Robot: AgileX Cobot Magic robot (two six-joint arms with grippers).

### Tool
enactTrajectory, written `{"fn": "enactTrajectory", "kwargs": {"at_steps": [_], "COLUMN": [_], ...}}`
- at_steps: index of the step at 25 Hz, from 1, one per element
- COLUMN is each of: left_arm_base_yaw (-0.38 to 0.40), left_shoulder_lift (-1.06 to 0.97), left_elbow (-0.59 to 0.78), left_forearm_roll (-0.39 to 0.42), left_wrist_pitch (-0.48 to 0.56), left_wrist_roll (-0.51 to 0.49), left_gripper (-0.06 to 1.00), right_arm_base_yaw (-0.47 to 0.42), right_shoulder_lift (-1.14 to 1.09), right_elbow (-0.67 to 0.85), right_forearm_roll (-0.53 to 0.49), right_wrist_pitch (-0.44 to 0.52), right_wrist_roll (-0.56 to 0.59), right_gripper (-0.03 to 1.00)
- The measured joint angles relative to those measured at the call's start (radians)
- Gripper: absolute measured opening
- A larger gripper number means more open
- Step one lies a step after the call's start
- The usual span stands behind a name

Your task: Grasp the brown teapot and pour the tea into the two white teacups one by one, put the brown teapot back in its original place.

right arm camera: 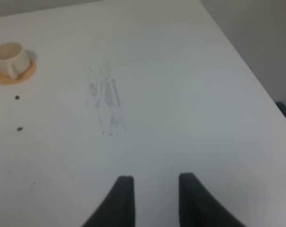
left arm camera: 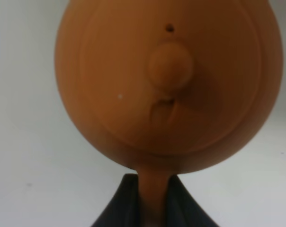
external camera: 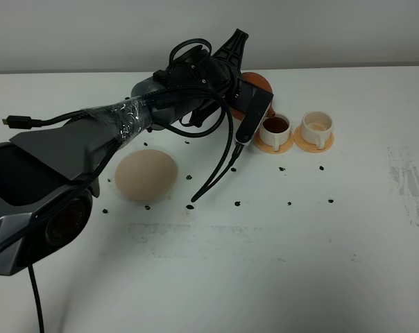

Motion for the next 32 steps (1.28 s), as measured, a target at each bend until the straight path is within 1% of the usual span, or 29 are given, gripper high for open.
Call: {"fn": "enactTrajectory", "kwargs": {"at_steps": [5,7,10,12,14,15,17,22,24,25,29,32], "left_arm_base_yaw": [0.013,0.019,0.025,0.026,0.026,0.026,0.026,0.026,0.026,0.026,0.026,0.026], "left_shoulder_lift": [-0.009,-0.021,-0.050,-0.077,-0.105,-0.121,-0.152,-0.232,-0.274,-0.303,-0.415,-0.467], "left_elbow": [0.000,0.000,0.000,0.000,0.000,0.000,0.000,0.007,0.057,0.108,0.363,0.499], "left_forearm_roll": [-0.003,-0.035,-0.149,-0.229,-0.303,-0.335,-0.375,-0.419,-0.448,-0.461,-0.553,-0.618], "left_wrist_pitch": [0.015,0.031,0.072,0.125,0.189,0.227,0.304,0.466,0.474,0.465,0.352,0.313], "left_wrist_roll": [-0.047,-0.050,-0.052,-0.053,-0.078,-0.113,-0.216,-0.478,-0.562,-0.580,-0.604,-0.626], "left_gripper": [0.08,0.08,0.08,0.08,0.08,0.08,0.08,0.08,0.08,0.08,0.08,0.08], "right_arm_base_yaw": [0.000,0.000,0.000,0.000,0.000,0.000,0.000,0.000,0.000,0.000,0.000,0.000], "right_shoulder_lift": [0.000,0.000,0.000,0.000,0.000,0.000,0.000,0.000,0.000,0.000,0.000,0.000], "right_elbow": [0.000,0.000,0.000,0.000,0.000,0.000,0.000,0.000,0.000,0.000,0.000,0.000], "right_forearm_roll": [0.000,0.000,0.000,0.000,0.000,0.000,0.000,0.000,0.000,0.000,0.000,0.000], "right_wrist_pitch": [0.000,0.000,0.000,0.000,0.000,0.000,0.000,0.000,0.000,0.000,0.000,0.000], "right_wrist_roll": [0.000,0.000,0.000,0.000,0.000,0.000,0.000,0.000,0.000,0.000,0.000,0.000], "right_gripper": [0.22,0.22,0.22,0.22,0.22,0.22,0.22,0.22,0.22,0.22,0.22,0.22]}}
